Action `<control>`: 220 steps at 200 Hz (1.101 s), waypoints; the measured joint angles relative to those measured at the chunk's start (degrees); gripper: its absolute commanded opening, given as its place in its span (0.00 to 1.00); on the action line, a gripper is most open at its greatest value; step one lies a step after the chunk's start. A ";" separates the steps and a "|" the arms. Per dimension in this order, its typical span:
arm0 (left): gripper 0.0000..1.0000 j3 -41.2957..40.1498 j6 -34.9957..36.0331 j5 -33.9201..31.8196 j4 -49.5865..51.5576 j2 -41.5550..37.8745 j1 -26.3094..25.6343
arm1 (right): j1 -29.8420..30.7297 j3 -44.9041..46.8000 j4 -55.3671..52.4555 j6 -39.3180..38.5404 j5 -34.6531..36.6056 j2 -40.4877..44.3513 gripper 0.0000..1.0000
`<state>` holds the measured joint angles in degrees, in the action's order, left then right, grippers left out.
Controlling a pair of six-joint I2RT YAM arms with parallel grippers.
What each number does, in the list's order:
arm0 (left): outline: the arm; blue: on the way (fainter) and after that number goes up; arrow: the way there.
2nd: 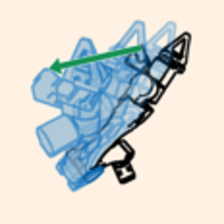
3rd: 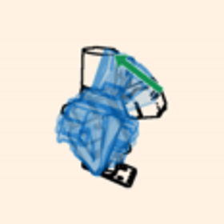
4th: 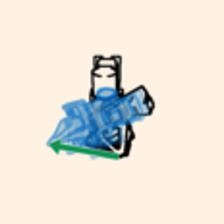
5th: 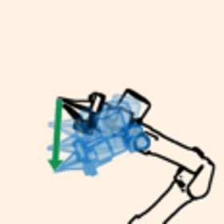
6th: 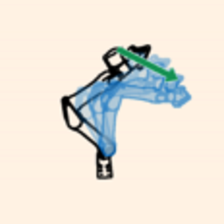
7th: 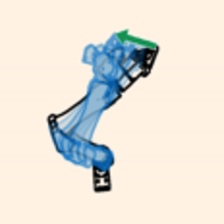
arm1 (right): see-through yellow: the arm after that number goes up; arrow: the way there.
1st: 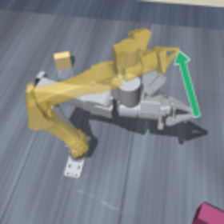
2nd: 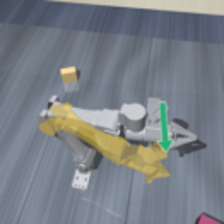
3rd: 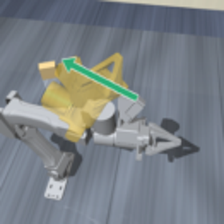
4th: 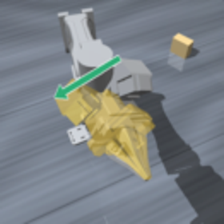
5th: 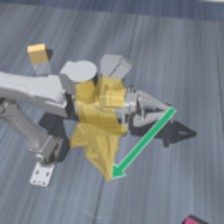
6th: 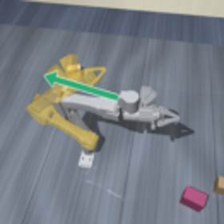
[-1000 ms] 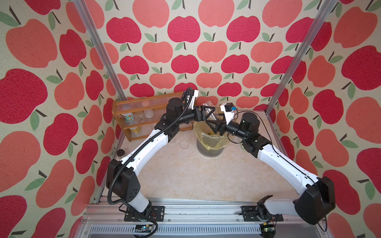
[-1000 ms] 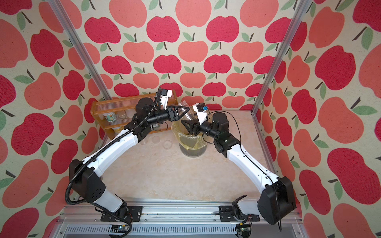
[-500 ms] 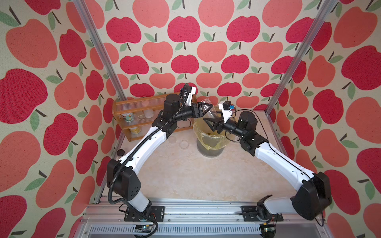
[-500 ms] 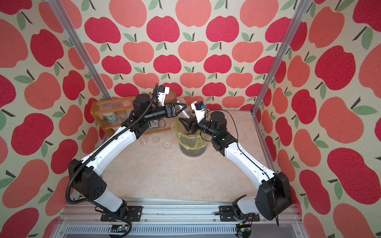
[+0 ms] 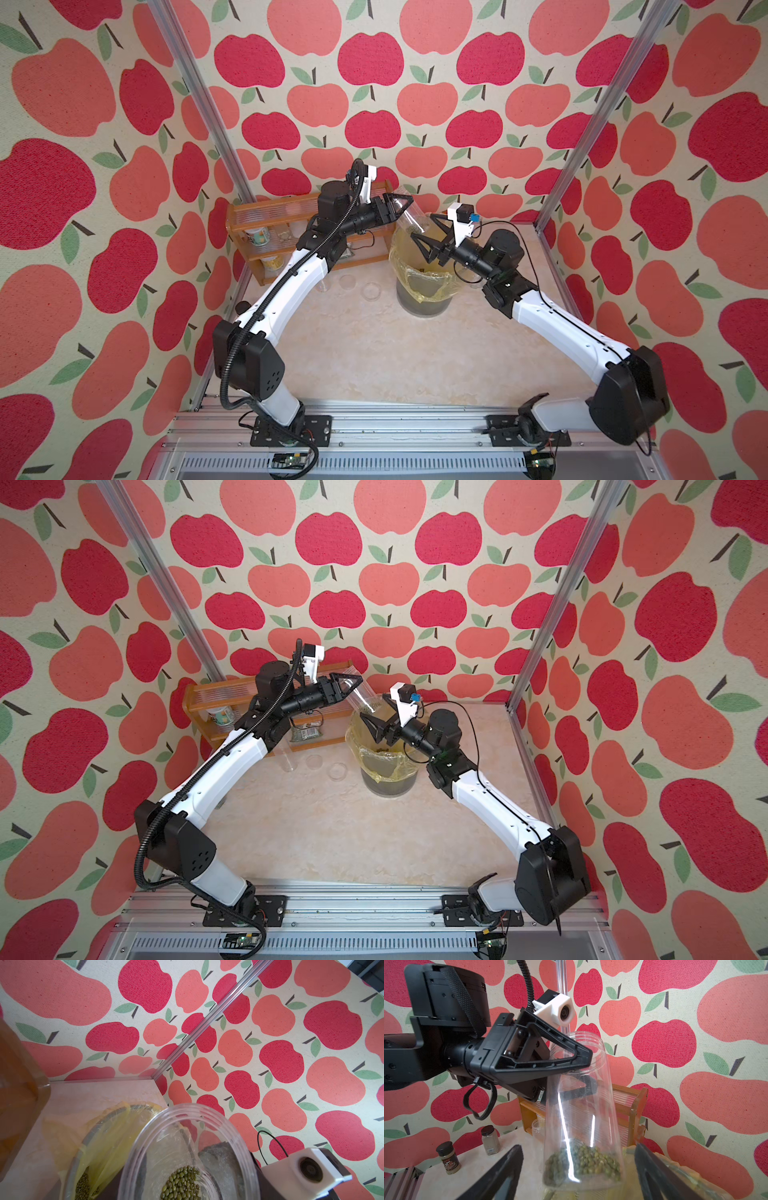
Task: Empty moldy mung beans from jars
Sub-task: Pour the moldy mung beans from the jar into the trash bin.
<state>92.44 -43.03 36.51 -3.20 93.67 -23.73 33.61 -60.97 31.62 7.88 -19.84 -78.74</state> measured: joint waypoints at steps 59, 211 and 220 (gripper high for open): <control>0.47 3.85 -4.11 1.33 0.44 2.75 0.42 | 0.00 2.73 10.58 0.68 1.38 -1.77 0.87; 0.47 5.03 -7.30 3.48 -0.02 2.95 -1.22 | 0.04 1.25 21.18 4.39 1.79 -8.87 0.75; 0.47 5.03 -7.58 3.48 -0.26 3.13 -1.22 | 0.04 1.11 21.11 4.50 1.60 -8.87 0.73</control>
<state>97.47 -50.61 39.99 -3.46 96.79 -24.95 33.65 -59.86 52.73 12.38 -18.24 -87.61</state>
